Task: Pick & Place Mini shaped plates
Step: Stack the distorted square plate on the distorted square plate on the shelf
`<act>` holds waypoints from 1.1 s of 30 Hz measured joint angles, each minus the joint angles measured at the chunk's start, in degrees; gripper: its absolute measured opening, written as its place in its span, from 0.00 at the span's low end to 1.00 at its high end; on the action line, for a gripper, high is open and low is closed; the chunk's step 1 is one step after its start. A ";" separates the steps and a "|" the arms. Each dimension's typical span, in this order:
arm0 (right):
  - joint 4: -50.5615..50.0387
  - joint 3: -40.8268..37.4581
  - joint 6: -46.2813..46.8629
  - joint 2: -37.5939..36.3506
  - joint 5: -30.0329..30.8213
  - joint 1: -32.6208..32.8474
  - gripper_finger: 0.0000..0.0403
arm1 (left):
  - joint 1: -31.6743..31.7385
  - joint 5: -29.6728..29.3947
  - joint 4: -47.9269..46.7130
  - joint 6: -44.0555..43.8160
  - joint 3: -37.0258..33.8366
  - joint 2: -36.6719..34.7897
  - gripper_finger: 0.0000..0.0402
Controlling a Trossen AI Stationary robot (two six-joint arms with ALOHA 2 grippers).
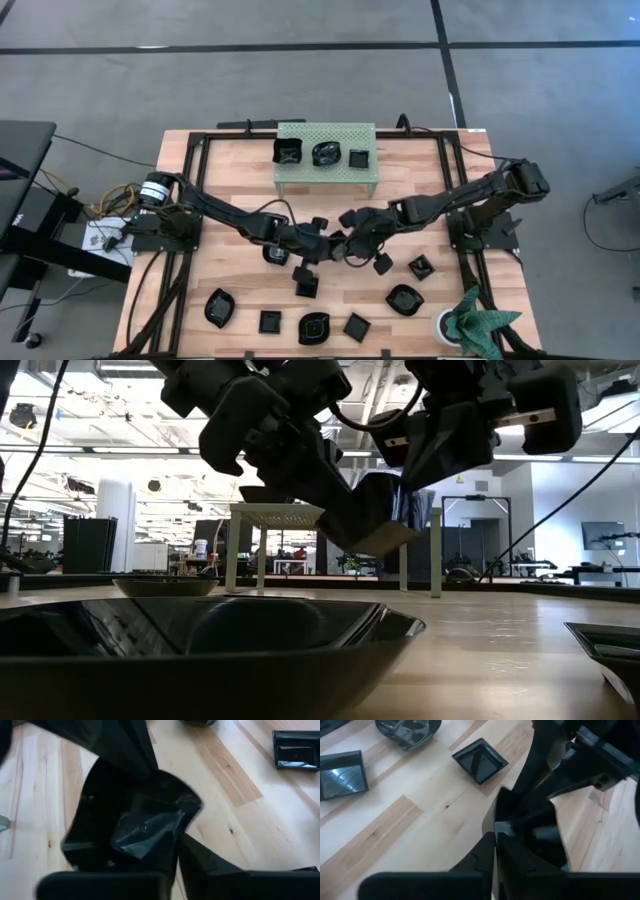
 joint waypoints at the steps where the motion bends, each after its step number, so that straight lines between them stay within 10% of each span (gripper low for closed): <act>1: 0.08 0.00 0.03 0.00 0.05 -0.11 0.06 | 0.00 0.10 0.16 0.00 0.00 0.00 0.02; 11: 0.05 0.11 0.98 -1.31 2.11 -0.98 0.24 | -2.08 0.09 0.11 -3.18 0.00 0.00 0.02; 21: -15.70 3.61 2.32 -14.21 20.76 1.07 0.29 | -5.02 -24.01 -9.59 2.56 0.00 -14.66 0.02; 26: -18.38 1.82 5.90 -21.24 20.87 -0.78 0.28 | 0.65 -29.22 -11.37 9.67 0.11 -26.60 0.02; 33: 2.23 -10.55 0.31 -25.94 19.65 -6.14 0.28 | 16.25 -27.67 -15.50 10.88 0.11 -34.03 0.02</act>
